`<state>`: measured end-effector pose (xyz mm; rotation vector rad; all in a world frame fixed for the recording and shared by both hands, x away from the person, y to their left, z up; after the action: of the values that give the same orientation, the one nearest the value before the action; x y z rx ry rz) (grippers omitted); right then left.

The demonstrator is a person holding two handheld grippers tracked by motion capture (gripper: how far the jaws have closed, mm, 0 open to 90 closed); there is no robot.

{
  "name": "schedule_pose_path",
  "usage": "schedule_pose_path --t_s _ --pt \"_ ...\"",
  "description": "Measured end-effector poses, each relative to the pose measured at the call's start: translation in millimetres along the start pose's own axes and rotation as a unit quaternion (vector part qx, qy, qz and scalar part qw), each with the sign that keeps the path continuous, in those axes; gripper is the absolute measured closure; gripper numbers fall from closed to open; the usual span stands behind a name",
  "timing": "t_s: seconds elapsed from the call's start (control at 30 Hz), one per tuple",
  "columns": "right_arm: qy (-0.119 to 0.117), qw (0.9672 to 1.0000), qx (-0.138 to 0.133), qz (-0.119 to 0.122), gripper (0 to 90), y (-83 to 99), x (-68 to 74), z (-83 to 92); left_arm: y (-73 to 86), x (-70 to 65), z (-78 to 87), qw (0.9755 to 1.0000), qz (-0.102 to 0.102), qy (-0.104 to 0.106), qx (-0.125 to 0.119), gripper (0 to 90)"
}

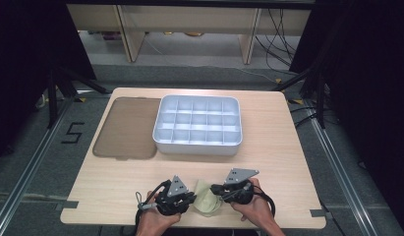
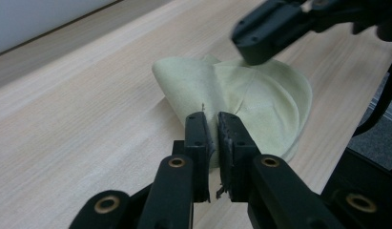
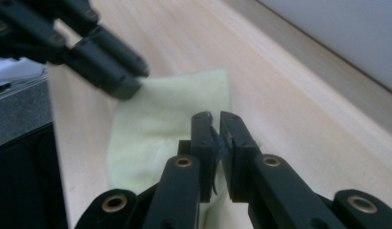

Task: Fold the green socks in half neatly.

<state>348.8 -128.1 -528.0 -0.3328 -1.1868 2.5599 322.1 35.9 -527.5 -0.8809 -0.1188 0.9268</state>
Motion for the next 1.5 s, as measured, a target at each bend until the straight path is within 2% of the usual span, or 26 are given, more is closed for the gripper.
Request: schedule_pose_path --t_s 0.07,0.1,0.2,0.23,0.3,0.37,0.43,0.5,0.53,0.57,0.6,0.73,0.8,0.87,0.9,1.03,1.07,1.1,1.2,1.27,1.3,1.33,1.37,1.4,1.47,1.5 --pt "-0.004 1.0000 0.001 0.001 84.6 2.8 4.4 3.7 -0.4 -0.1 0.6 1.0000 0.002 -0.002 -0.003 82.6" --pt "-0.013 0.9999 0.005 0.005 84.6 4.6 7.5 5.8 -0.4 -1.5 0.2 0.9999 0.012 0.002 -0.008 82.6" --pt "-0.015 0.9998 0.009 0.003 84.6 7.2 11.3 7.8 -1.3 0.4 2.6 1.0000 -0.009 -0.002 -0.001 82.6" --pt "-0.015 0.9999 0.008 0.001 84.6 7.7 12.3 7.0 -1.3 -0.7 1.6 1.0000 0.003 -0.004 -0.007 82.6" --pt "-0.017 0.9996 0.016 0.014 84.5 10.4 12.7 5.3 -1.7 -2.2 2.2 1.0000 -0.001 -0.002 -0.008 82.6" --pt "-0.018 0.9994 0.026 0.011 84.5 13.8 12.9 3.6 -1.5 -2.1 3.1 1.0000 -0.005 -0.003 -0.006 82.6" --pt "-0.020 0.9990 0.039 0.009 84.6 17.9 13.2 0.6 -2.0 -5.9 3.1 0.9999 0.003 -0.001 -0.013 82.7" --pt "-0.022 0.9991 0.037 0.000 84.7 19.6 13.2 -1.8 -3.1 -9.0 4.4 0.9998 -0.011 0.001 -0.016 82.7" --pt "-0.023 0.9991 0.034 0.005 84.7 19.9 11.9 -2.3 -3.3 -11.0 5.1 0.9997 -0.018 -0.002 -0.014 82.7" --pt "-0.025 0.9991 0.035 -0.001 84.7 19.8 12.3 -1.8 -3.9 -14.9 5.7 0.9998 -0.014 0.000 -0.017 82.7" --pt "-0.025 0.9990 0.037 0.000 84.7 20.3 12.2 -1.6 -4.8 -17.4 5.7 0.9995 -0.026 0.007 -0.018 82.7" --pt "-0.025 0.9990 0.037 -0.002 84.7 20.6 12.2 -1.9 -5.1 -28.3 5.2 0.9994 -0.027 0.015 -0.019 82.8" --pt "-0.027 0.9989 0.037 -0.002 84.7 20.7 12.1 -1.8 -5.8 -32.6 3.7 0.9985 -0.045 0.023 -0.021 82.9" --pt "-0.028 0.9990 0.034 0.008 84.7 20.8 11.4 -3.2 -5.1 -35.6 2.9 0.9983 -0.049 0.025 -0.018 83.0" --pt "-0.026 0.9990 0.035 0.001 84.7 21.0 11.2 -2.7 -4.6 -36.8 2.1 0.9984 -0.049 0.023 -0.016 83.0" --pt "-0.028 0.9989 0.037 -0.009 84.7 21.5 11.1 -2.8 -4.0 -45.0 -3.3 0.9974 -0.057 0.038 -0.020 83.3" --pt "-0.033 0.9986 0.036 -0.021 84.7 21.2 12.8 -2.3 -2.6 -46.4 -5.7 0.9973 -0.062 0.037 -0.014 83.4" --pt "-0.032 0.9988 0.034 -0.019 84.7 21.5 11.3 -2.4 -1.6 -49.8 -7.8 0.9976 -0.053 0.042 -0.016 83.4" --pt "-0.034 0.9987 0.033 -0.018 84.7 22.2 10.1 -2.7 0.5 -52.3 -13.0 0.9965 -0.072 0.042 -0.008 83.5" --pt "-0.036 0.9989 0.029 -0.012 84.7 22.1 9.3 -3.4 3.0 -54.7 -16.4 0.9969 -0.064 0.046 -0.004 83.6" --pt "-0.034 0.9987 0.032 -0.020 84.7 22.4 9.6 -2.6 3.1 -54.9 -17.1 0.9958 -0.079 0.046 -0.003 83.6" --pt "-0.035 0.9986 0.032 -0.025 84.6 22.1 9.8 -2.0 5.2 -56.9 -18.5 0.9968 -0.065 0.047 0.000 83.6" --pt "-0.036 0.9985 0.032 -0.026 84.6 22.3 9.4 -1.9 6.0 -56.3 -20.4 0.9959 -0.077 0.047 0.003 83.6" --pt "-0.038 0.9982 0.033 -0.032 84.5 22.3 9.5 -1.3 7.3 -56.1 -21.2 0.9962 -0.076 0.041 0.010 83.6" --pt "-0.032 0.9987 0.030 -0.026 83.9 22.6 5.8 -1.0 7.8 -56.7 -24.2 0.9957 -0.079 0.046 0.009 83.7" --pt "-0.032 0.9981 0.032 -0.041 83.5 22.1 6.5 0.7 7.9 -56.7 -25.7 0.9962 -0.075 0.043 0.007 83.7"
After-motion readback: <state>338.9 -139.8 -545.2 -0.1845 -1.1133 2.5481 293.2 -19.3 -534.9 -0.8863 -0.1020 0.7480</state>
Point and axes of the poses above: each handheld gripper's, and its own axes: z roughly backward along the jaws, y roughly out of its underside, x roughly to its left, the point moved 6 cm from there along -z, roughly forward along the jaws, and after that the axes turned 13 degrees about z, right-handed, at the moved point
